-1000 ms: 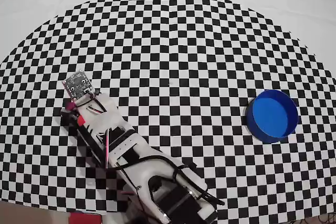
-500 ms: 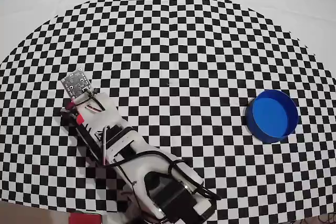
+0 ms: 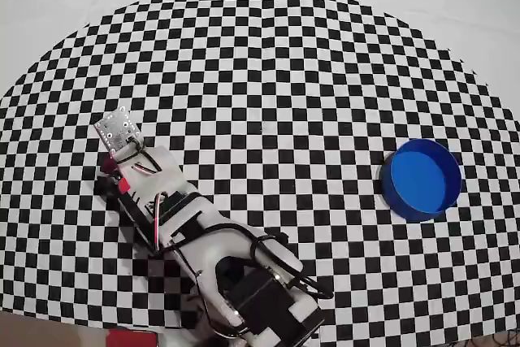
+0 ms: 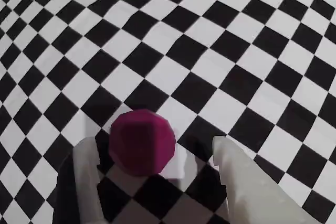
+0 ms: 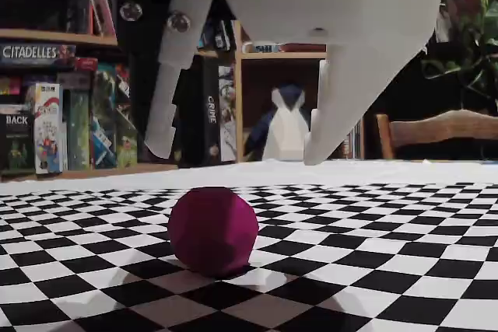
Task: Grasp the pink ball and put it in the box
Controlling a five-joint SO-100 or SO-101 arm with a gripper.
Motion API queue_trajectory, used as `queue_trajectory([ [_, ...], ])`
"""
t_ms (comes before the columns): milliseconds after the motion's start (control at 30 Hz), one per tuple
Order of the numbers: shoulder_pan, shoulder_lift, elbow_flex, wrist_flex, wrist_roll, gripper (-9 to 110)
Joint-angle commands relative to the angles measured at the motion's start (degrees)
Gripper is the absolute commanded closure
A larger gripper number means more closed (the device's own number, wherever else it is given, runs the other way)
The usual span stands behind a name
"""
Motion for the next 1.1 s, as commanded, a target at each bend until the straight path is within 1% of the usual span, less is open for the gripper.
queue_trajectory([
  [0,0.00,-0.70,-2.81,-1.14,-0.62,77],
  [1067,-0.62,-8.96,-7.29,-2.90,-0.70,77],
])
